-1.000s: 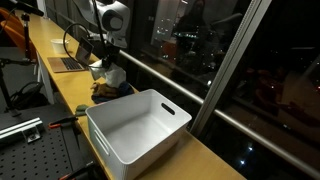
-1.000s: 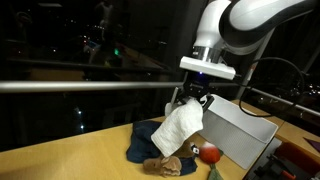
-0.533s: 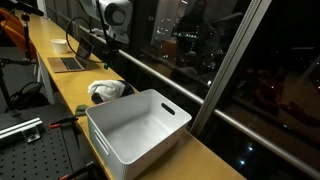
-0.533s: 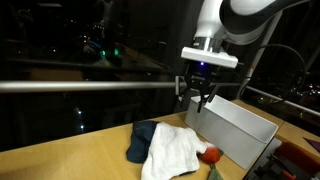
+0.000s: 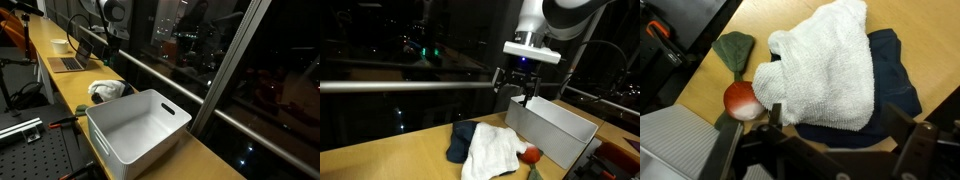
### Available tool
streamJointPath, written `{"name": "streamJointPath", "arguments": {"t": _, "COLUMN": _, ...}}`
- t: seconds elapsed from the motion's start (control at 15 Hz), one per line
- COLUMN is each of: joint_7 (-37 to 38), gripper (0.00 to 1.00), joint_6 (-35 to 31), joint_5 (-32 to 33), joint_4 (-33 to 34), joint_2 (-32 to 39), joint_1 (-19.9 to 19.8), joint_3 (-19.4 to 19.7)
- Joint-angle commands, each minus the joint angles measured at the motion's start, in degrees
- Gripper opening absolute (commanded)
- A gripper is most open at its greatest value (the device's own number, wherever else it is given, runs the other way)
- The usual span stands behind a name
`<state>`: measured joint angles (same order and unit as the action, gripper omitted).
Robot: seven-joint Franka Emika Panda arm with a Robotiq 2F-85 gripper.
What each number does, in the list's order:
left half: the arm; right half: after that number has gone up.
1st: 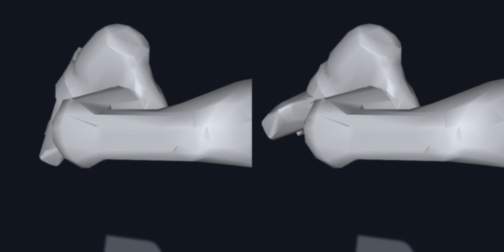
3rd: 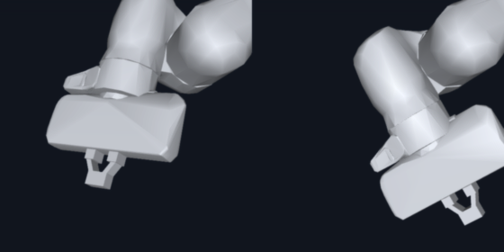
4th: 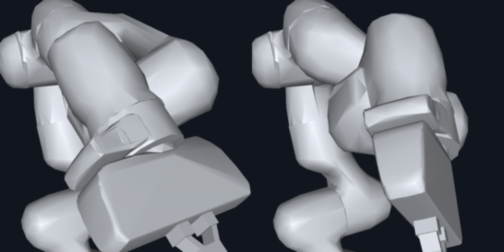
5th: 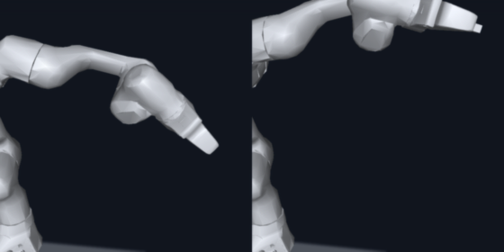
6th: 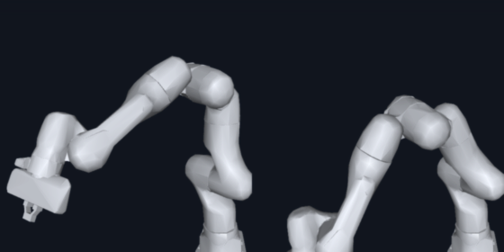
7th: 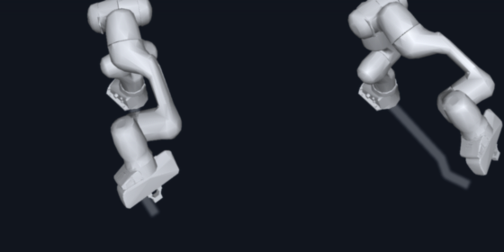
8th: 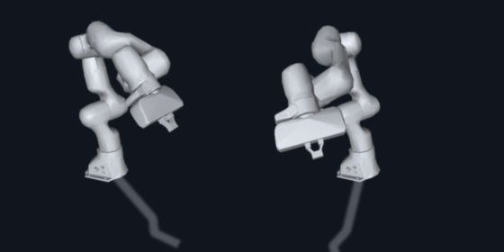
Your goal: Put the objects from the white container on the left side of the table then place them back in the container.
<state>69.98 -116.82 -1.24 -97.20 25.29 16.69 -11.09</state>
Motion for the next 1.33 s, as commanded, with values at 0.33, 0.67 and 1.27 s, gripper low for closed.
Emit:
{"name": "streamJointPath", "arguments": {"t": 0.33, "joint_7": -2.8, "gripper": 1.0, "joint_6": -3.5, "joint_5": 1.5, "joint_4": 3.2, "joint_2": 6.2, "joint_1": 3.1, "joint_3": 2.3}}
{"name": "streamJointPath", "arguments": {"t": 0.67, "joint_7": -3.1, "gripper": 1.0, "joint_6": -4.9, "joint_5": 1.5, "joint_4": 5.7, "joint_2": 12.5, "joint_1": 4.0, "joint_3": 3.8}}
{"name": "streamJointPath", "arguments": {"t": 1.27, "joint_7": -3.3, "gripper": 1.0, "joint_6": -4.2, "joint_5": 0.3, "joint_4": 8.9, "joint_2": 22.0, "joint_1": 3.2, "joint_3": 6.6}}
